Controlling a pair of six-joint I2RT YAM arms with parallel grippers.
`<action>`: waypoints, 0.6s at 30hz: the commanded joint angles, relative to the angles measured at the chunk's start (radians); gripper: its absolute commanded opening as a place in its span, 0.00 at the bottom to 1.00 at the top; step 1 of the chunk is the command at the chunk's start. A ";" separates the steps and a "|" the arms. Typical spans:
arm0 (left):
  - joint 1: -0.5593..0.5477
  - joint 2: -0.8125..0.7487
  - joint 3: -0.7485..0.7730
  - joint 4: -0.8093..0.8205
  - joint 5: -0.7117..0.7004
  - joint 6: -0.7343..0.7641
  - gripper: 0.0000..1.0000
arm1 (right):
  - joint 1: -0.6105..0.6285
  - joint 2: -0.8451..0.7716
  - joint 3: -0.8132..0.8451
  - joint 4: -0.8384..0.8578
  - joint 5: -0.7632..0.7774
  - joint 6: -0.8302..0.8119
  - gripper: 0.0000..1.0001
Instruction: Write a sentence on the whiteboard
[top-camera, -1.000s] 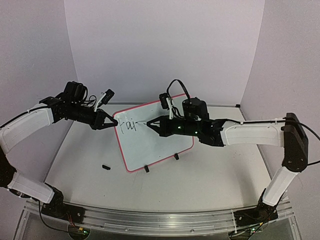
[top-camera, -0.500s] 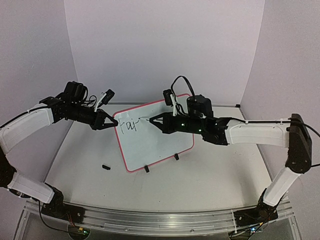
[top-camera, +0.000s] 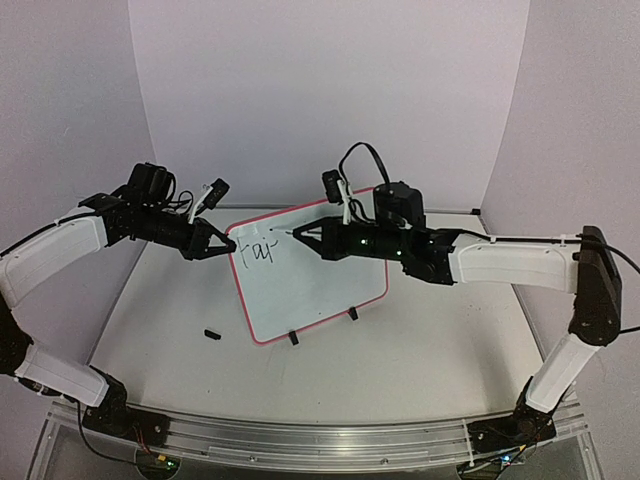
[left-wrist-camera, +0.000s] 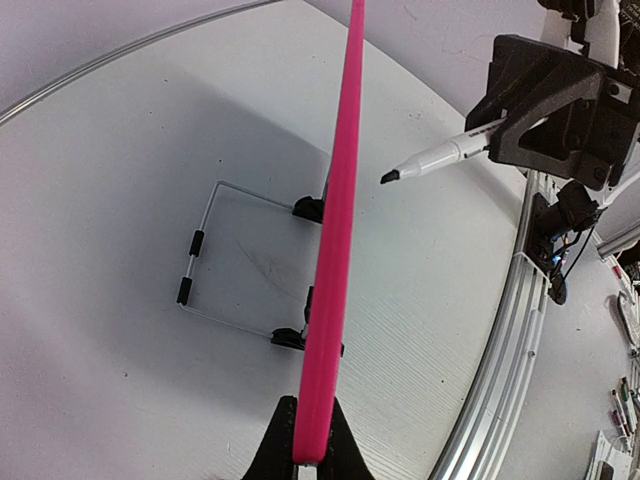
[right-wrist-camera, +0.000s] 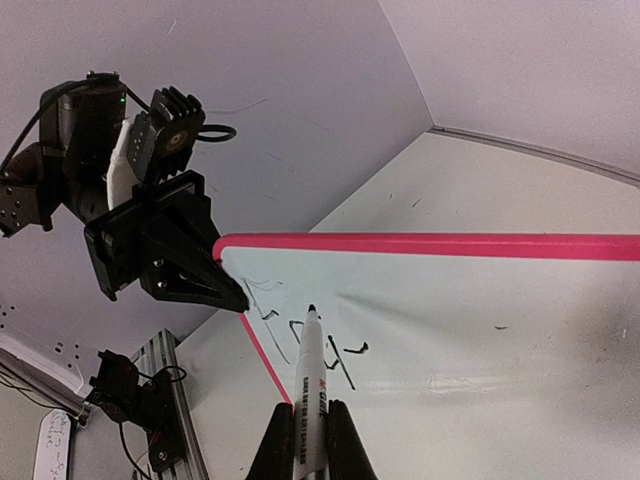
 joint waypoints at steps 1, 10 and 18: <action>0.000 -0.006 -0.013 0.012 -0.028 0.036 0.00 | -0.007 0.028 0.042 0.026 -0.014 0.002 0.00; 0.000 -0.006 -0.014 0.012 -0.026 0.036 0.00 | -0.016 0.040 0.022 0.024 0.010 0.020 0.00; 0.000 -0.005 -0.013 0.013 -0.025 0.036 0.00 | -0.017 0.059 0.013 -0.001 0.006 0.021 0.00</action>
